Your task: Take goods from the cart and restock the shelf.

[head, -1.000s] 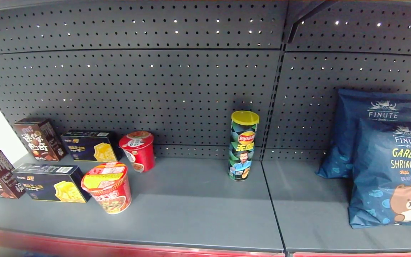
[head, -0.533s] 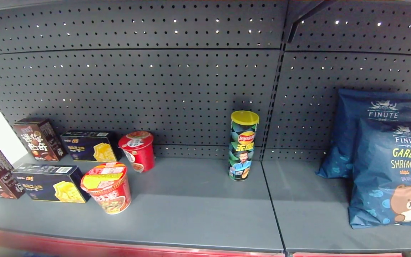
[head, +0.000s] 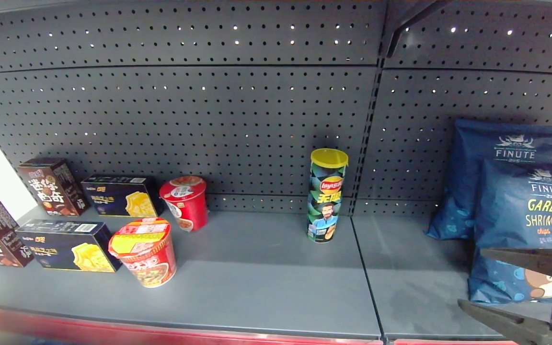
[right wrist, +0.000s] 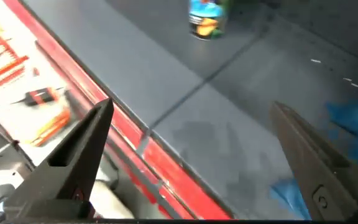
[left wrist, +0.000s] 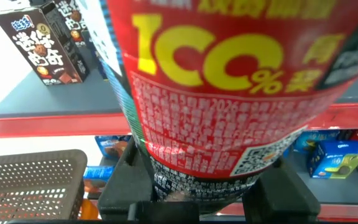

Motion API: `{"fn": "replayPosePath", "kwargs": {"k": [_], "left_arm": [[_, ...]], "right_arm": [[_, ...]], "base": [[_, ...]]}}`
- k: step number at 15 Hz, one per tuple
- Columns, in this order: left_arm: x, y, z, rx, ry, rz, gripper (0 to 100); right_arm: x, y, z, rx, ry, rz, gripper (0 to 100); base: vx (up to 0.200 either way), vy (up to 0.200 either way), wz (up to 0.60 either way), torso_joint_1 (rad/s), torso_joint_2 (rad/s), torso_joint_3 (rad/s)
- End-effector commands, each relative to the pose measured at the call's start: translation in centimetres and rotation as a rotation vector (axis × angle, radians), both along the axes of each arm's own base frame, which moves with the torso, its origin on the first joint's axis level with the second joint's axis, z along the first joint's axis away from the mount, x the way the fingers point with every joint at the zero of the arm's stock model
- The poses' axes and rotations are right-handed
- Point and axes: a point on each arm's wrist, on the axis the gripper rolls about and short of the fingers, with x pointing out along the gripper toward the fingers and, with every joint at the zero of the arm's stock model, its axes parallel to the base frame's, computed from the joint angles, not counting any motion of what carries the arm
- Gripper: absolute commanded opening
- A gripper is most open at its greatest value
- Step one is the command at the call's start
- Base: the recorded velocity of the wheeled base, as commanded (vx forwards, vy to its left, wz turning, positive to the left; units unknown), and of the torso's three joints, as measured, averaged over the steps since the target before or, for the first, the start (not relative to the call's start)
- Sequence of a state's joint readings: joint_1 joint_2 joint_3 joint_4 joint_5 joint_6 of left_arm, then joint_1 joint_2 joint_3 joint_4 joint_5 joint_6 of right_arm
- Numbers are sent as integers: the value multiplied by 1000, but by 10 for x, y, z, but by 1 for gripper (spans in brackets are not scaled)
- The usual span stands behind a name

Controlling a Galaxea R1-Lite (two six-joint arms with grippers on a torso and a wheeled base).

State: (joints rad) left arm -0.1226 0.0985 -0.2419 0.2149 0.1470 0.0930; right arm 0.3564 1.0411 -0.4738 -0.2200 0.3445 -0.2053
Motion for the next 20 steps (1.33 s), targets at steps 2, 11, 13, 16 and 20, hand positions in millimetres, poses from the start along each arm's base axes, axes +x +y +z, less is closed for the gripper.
{"fn": "replayPosePath", "kwargs": {"k": [2, 11, 13, 16, 20], "left_arm": [[0, 0, 0, 1, 5, 0, 0], [1, 0, -1, 0, 5, 3, 0], [0, 0, 0, -1, -3, 5, 0], [0, 0, 0, 0, 2, 3, 0], [0, 0, 0, -1, -1, 3, 0]], "right_arm": [[52, 23, 2, -10, 46, 38, 100], [151, 71, -9, 37, 82, 203, 100], [171, 79, -19, 38, 84, 209, 100], [192, 86, -29, 36, 92, 204, 100], [230, 99, -44, 37, 90, 201, 100]], "base": [[0, 0, 0, 0, 0, 0], [0, 0, 0, 0, 0, 0], [0, 0, 0, 0, 0, 0], [0, 0, 0, 0, 0, 0], [0, 0, 0, 0, 0, 0]]}}
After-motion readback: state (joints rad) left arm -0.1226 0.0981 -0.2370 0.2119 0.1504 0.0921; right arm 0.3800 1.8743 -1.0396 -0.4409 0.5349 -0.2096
